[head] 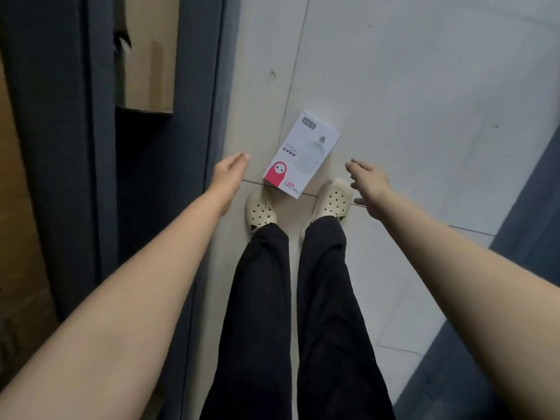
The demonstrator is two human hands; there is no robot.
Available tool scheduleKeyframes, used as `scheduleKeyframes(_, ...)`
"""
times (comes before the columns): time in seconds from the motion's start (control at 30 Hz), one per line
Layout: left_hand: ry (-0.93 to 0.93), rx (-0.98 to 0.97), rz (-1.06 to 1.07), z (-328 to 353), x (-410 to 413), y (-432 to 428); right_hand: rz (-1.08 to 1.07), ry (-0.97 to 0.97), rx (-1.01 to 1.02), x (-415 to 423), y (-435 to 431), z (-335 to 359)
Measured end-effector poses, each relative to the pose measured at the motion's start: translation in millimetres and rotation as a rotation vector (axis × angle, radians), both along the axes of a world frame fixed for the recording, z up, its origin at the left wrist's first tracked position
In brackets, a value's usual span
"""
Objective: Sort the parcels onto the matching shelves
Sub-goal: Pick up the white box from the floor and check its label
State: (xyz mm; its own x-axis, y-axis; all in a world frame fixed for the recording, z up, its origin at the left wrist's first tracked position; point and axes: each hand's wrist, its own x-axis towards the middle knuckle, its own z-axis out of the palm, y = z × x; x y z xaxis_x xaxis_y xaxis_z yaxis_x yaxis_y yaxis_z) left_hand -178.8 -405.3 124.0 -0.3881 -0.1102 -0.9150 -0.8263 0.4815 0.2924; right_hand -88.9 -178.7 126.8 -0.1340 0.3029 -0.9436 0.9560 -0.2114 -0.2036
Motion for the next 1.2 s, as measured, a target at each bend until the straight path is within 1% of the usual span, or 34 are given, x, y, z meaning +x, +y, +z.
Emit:
scheduleKeyframes(0.17, -0.036, 0.01, -0.104, -86.8, 5.8, 30.5, -0.058, -0.02, -0.091, -0.4, -3.3, -93.9)
scheduleKeyframes(0.27, -0.074, 0.027, -0.129, -123.6, 5.2, 48.7, -0.083, 0.007, -0.127, -7.9, 2.5, -129.1)
scheduleKeyframes(0.4, -0.131, 0.082, -0.153, -149.5, -1.1, 69.9, -0.076, 0.048, -0.203, -27.4, 14.2, -153.2)
scheduleKeyframes(0.5, -0.161, 0.092, -0.158, -148.6, -5.8, 82.7, -0.098, 0.052, -0.236, -43.1, 21.4, -161.6)
scheduleKeyframes(0.63, -0.19, 0.064, -0.204, -142.7, -8.2, 88.8, -0.038, 0.076, -0.248, -60.8, 33.1, -160.2)
scheduleKeyframes(0.73, -0.221, 0.091, -0.139, -128.1, -7.3, 95.6, 0.035, 0.093, -0.194, -73.5, 35.5, -145.0)
scheduleKeyframes(0.83, -0.193, 0.148, -0.027, -102.0, -8.9, 109.3, 0.088, 0.166, -0.108, -84.9, 33.4, -119.5)
scheduleKeyframes(0.97, -0.133, 0.244, 0.108, -46.4, -21.6, 128.3, -0.075, 0.242, -0.003, -98.7, 39.4, -65.2)
scheduleKeyframes(1.07, -0.07, 0.306, 0.144, 14.9, -36.9, 135.9, -0.153, 0.266, 0.067, -115.6, 49.8, 1.1)
scheduleKeyframes(1.2, -0.029, 0.398, 0.219, 114.0, -56.7, 135.7, -0.132, 0.346, 0.26, -137.1, 55.9, 116.0)
